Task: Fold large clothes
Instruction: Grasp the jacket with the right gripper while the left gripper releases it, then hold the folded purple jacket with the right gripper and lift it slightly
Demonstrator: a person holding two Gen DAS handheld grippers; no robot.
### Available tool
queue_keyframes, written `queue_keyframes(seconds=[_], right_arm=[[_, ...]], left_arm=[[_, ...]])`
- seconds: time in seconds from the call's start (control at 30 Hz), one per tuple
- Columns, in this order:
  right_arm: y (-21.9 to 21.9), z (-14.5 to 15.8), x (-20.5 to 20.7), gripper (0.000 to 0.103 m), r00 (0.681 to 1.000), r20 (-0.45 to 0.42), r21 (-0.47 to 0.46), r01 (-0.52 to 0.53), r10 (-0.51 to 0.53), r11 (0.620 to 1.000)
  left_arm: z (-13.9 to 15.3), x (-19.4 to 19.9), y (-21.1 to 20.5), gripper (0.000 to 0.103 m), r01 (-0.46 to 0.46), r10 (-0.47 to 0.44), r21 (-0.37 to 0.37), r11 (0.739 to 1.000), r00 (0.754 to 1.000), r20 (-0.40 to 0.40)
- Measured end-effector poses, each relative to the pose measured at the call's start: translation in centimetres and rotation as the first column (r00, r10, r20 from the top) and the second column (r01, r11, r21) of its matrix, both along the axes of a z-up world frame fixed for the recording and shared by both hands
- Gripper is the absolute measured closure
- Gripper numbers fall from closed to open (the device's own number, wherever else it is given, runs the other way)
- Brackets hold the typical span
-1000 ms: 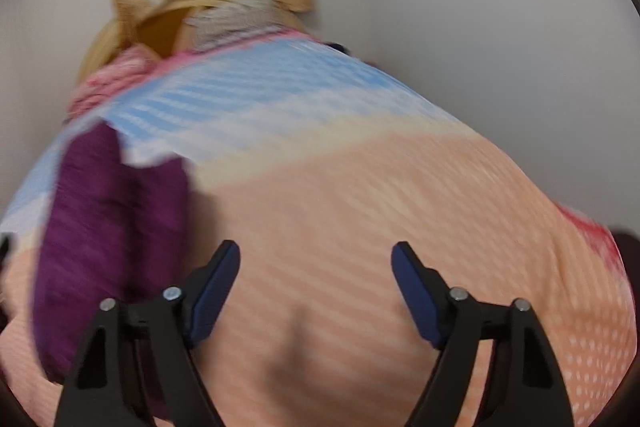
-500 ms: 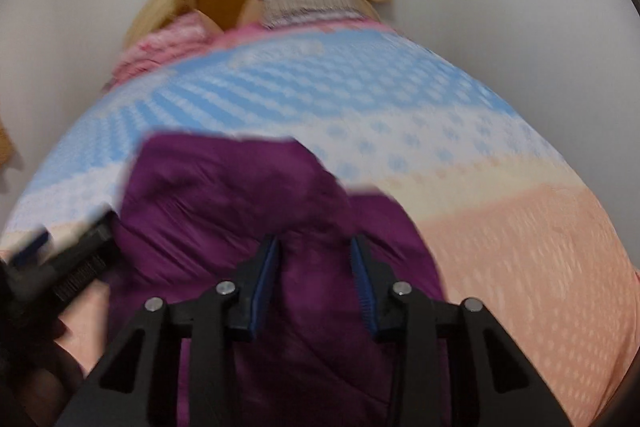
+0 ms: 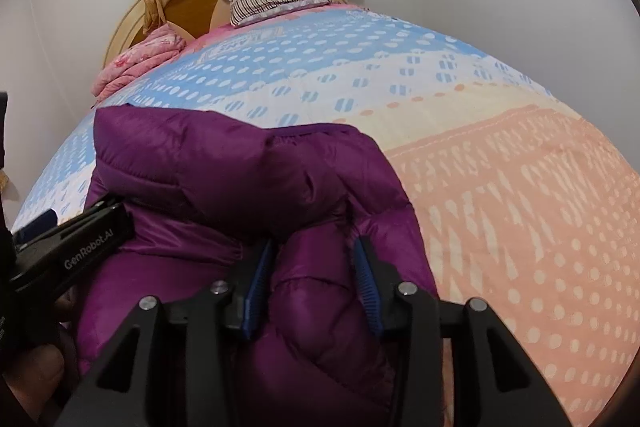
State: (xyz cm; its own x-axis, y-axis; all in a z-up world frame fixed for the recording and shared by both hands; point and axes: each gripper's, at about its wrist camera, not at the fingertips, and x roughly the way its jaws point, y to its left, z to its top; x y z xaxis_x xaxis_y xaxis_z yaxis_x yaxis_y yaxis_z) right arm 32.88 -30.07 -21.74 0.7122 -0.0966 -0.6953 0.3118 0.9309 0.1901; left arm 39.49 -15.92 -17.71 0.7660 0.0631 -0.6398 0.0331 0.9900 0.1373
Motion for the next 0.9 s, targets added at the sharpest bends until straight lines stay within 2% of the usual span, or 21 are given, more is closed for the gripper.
queue_keyframes(seconds=[0.9], right_arm=[[0.1,-1.1,0.6,0.057,0.999,-0.041,-0.02,0.009,-0.01,1.0]], left_arm=[[-1.5,0.7,-1.0,0.007,0.017,-0.015,0.031,0.999,0.999,-0.041]])
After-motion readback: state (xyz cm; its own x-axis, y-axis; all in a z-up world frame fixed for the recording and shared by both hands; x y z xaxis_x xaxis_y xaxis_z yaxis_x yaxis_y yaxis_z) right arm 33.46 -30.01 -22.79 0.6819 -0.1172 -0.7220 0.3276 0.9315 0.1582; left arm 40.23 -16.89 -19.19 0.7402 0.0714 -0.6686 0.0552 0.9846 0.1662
